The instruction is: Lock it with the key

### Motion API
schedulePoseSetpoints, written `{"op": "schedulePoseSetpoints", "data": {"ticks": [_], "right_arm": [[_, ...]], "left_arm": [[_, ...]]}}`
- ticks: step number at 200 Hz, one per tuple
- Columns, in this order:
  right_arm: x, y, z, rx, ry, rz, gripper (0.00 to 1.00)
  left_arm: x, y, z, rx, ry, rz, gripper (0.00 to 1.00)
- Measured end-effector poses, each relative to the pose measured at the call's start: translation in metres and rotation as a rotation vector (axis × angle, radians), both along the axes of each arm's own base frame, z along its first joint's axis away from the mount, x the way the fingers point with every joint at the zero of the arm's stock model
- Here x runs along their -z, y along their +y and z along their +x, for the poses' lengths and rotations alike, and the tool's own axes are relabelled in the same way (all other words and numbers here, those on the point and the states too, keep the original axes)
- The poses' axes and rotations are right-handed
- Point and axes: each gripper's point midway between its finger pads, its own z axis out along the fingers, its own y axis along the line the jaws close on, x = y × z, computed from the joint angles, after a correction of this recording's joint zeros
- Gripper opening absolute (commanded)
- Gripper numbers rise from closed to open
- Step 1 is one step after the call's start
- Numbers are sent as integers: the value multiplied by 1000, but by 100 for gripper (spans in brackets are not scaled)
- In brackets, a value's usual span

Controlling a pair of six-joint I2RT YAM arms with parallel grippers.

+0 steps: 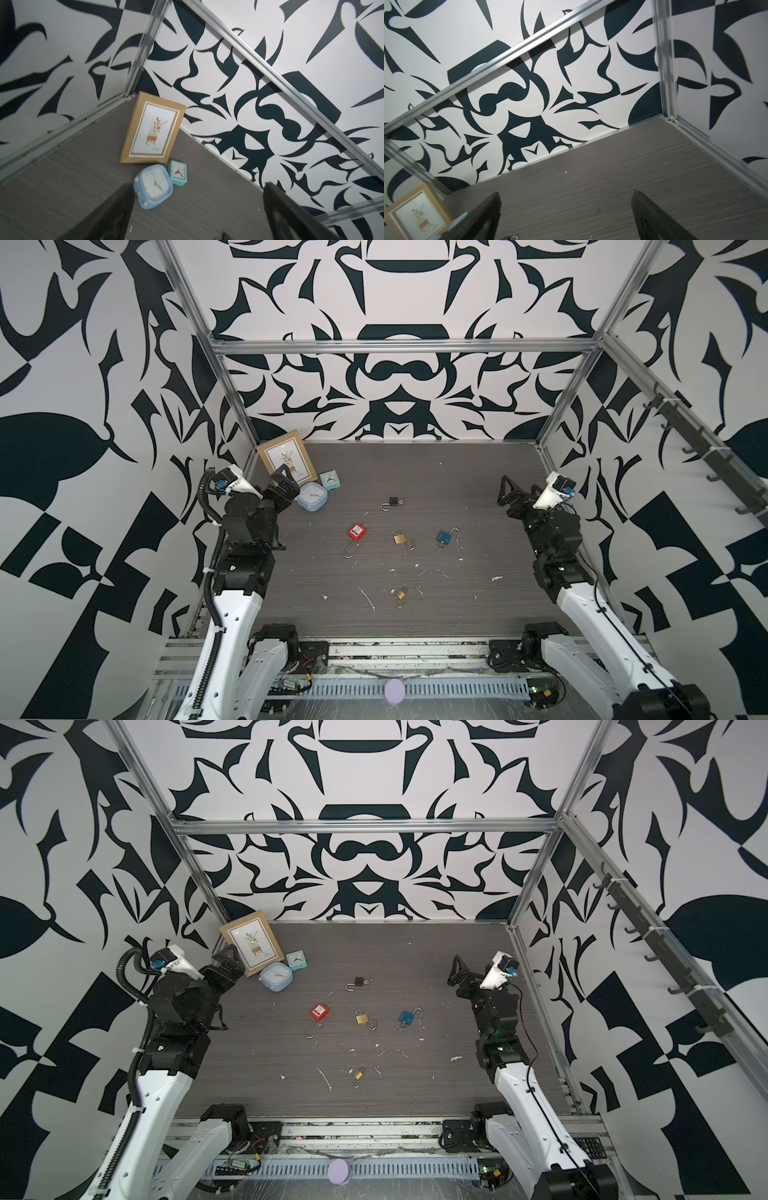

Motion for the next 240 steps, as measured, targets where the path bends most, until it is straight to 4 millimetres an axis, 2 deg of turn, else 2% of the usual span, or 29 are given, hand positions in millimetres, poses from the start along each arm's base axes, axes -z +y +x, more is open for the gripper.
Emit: {"op": "schedulePoseSetpoints", "data": {"ticks": [28,52,71,97,111,129,150,166,207,240], "right_arm": [[10,4,4,-17,60,114,99],[20,14,7,-68,68,164,100],[34,26,13,-135,109,181,99],[62,48,20,-247,204,192,99],[75,65,21,-312,253,188,99],[87,97,15,-409,297,146,99],[93,143,1,-541,312,51,99],[99,169,-11,-614,311,-12,99],[117,201,-27,-693,307,-153,99],[136,237,-54,-819,303,-279,99]], "left_arm": [[46,-16,1,51,166,-84,99],[83,-40,-9,94,324,-77,99],[96,-61,-21,132,411,-20,99],[98,-90,-27,179,481,47,99],[103,-105,-29,196,521,59,99],[122,-123,-34,206,595,60,99],[148,-137,-40,189,685,44,99],[161,-145,-41,169,725,21,99],[186,-159,-36,127,786,-37,99],[212,-170,-28,91,836,-77,100]]}}
